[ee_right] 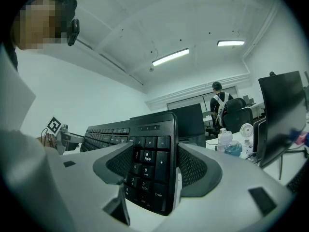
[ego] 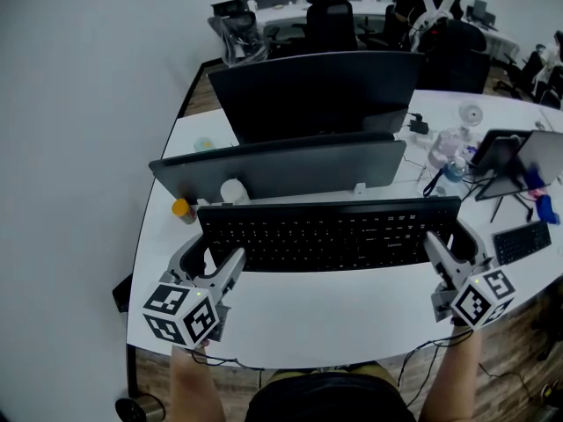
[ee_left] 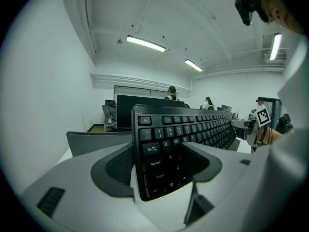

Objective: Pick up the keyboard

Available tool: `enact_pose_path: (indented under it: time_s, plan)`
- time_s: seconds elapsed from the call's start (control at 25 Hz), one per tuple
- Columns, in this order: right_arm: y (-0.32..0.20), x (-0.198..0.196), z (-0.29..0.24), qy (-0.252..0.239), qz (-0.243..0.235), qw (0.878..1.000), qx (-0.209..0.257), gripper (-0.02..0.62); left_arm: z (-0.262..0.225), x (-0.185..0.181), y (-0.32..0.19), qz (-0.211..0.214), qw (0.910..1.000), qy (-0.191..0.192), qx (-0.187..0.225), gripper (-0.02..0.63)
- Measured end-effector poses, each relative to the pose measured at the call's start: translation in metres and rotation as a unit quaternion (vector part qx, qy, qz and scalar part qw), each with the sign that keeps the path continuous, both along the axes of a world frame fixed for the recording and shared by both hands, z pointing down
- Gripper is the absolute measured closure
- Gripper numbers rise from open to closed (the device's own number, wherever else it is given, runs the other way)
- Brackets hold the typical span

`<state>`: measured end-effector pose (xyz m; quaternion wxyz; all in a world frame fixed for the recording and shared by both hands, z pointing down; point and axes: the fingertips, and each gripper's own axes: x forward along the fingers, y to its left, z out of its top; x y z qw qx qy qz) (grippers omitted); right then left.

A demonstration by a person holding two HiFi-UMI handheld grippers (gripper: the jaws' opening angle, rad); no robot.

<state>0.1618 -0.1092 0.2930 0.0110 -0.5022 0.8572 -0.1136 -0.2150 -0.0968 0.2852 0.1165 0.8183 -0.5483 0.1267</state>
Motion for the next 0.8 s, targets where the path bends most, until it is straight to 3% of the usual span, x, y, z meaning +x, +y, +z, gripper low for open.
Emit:
enact_pose_path:
  time_s: [0.8]
  plan:
    - [0.0049,-0.0021,-0.0090,0.011,0.006,1.000,0.027,0.299,-0.0028,-0.0017,0.0044,-0.001,1.0000,0.003,0.003,0.296]
